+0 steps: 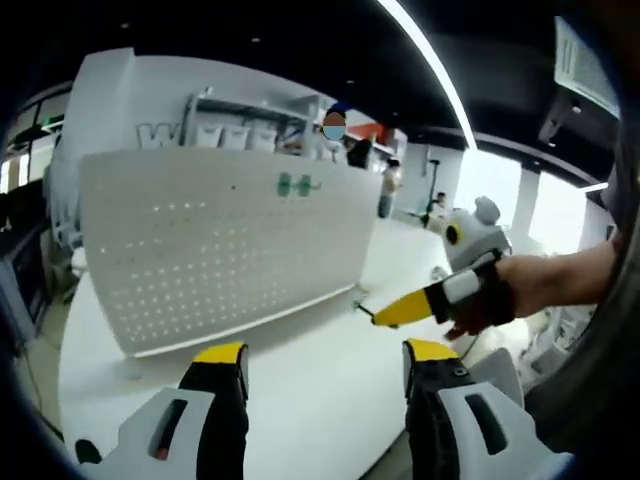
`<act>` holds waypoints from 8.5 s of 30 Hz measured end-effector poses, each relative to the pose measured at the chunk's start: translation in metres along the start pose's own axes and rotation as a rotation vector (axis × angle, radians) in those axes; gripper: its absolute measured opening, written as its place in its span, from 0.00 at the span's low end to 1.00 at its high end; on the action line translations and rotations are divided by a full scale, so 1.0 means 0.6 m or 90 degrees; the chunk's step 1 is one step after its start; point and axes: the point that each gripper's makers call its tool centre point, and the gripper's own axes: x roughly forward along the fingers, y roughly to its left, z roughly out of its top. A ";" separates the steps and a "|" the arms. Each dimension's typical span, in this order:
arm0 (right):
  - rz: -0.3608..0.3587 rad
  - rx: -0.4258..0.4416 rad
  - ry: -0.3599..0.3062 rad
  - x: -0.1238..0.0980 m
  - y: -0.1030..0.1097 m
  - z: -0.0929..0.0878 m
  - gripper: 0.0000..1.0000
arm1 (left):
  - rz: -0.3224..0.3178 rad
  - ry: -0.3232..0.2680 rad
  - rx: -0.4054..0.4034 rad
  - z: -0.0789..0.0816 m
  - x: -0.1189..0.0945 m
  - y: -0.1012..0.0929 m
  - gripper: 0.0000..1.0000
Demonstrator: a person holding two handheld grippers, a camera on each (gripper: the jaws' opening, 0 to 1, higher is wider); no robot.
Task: Insert the hook assembly into the mounting plate slot until the hook locks in place.
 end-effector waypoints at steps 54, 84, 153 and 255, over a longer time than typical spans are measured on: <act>0.156 0.109 0.088 0.018 0.041 -0.014 0.01 | -0.135 -0.021 0.111 0.036 0.054 -0.045 0.03; -0.080 -0.475 0.110 0.003 0.005 0.002 0.09 | -0.019 0.048 -0.115 0.014 0.049 0.028 0.03; -0.149 -0.595 0.015 0.006 0.032 0.058 0.00 | -0.088 -0.001 -0.103 0.052 0.051 -0.028 0.75; -0.422 -0.494 -0.324 -0.062 -0.178 0.442 0.00 | -0.001 0.032 -0.041 0.011 0.026 0.017 1.00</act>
